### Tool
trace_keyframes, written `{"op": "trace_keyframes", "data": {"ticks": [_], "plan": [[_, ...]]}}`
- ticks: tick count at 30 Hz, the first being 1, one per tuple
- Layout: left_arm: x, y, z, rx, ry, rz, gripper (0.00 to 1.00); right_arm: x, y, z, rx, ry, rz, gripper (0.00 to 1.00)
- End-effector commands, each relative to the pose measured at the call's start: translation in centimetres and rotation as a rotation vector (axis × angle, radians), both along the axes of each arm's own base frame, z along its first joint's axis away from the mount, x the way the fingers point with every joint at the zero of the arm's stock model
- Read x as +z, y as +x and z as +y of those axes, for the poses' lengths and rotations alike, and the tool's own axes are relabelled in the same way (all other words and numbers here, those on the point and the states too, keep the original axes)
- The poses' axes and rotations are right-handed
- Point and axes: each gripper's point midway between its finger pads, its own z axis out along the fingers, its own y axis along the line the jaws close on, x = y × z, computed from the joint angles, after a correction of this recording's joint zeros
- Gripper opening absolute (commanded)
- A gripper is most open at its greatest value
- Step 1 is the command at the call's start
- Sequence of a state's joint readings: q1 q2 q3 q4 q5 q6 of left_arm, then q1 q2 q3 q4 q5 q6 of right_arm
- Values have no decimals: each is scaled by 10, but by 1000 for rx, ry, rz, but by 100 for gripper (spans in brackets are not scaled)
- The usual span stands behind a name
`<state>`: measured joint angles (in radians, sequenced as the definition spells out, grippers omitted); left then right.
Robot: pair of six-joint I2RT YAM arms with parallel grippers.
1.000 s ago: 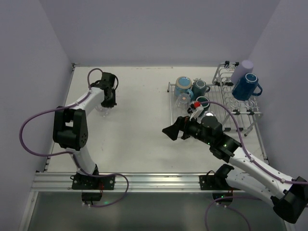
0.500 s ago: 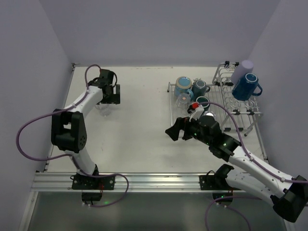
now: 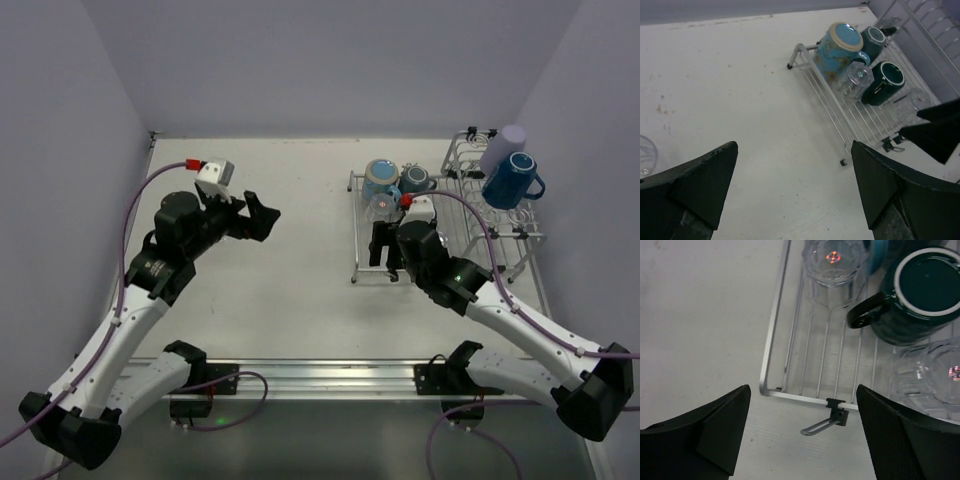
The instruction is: Unload the cups from the dish rack
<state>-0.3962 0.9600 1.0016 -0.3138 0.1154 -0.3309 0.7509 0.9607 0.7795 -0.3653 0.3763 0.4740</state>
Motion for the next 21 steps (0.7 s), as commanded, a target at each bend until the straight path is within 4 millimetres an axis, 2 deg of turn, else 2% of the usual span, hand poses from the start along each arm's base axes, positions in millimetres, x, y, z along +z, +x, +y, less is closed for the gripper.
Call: {"op": "trace_keyframes", "data": {"ticks": [1, 2, 3, 4, 5, 6, 8, 12, 15, 21], "plan": [[-24, -32, -25, -183, -83, 21, 100, 18, 21, -39, -198, -168, -70, 87], [-28, -38, -25, -198, -87, 21, 100, 23, 26, -46, -233, -189, -78, 84], [-26, -48, -26, -226, -96, 5, 100, 17, 29, -58, -284, -249, -65, 83], [-37, -54, -25, -238, -96, 23, 100, 17, 31, -64, -312, -270, -63, 82], [-38, -58, -26, -254, -99, 20, 100, 19, 34, -71, -351, -278, -63, 82], [-35, -68, -28, -291, -105, 1, 100, 17, 36, -79, -389, -314, -56, 83], [-39, -76, -27, -316, -96, -5, 100, 14, 37, -89, -444, -325, -41, 84], [-32, -94, -25, -360, -90, -55, 100, 8, 37, -108, -568, -379, -17, 87], [-40, -105, -35, -402, -77, -52, 100, -2, 35, -113, -622, -378, 18, 91], [-39, -123, -48, -460, -35, -61, 100, -19, 34, -118, -709, -347, 56, 95]]}}
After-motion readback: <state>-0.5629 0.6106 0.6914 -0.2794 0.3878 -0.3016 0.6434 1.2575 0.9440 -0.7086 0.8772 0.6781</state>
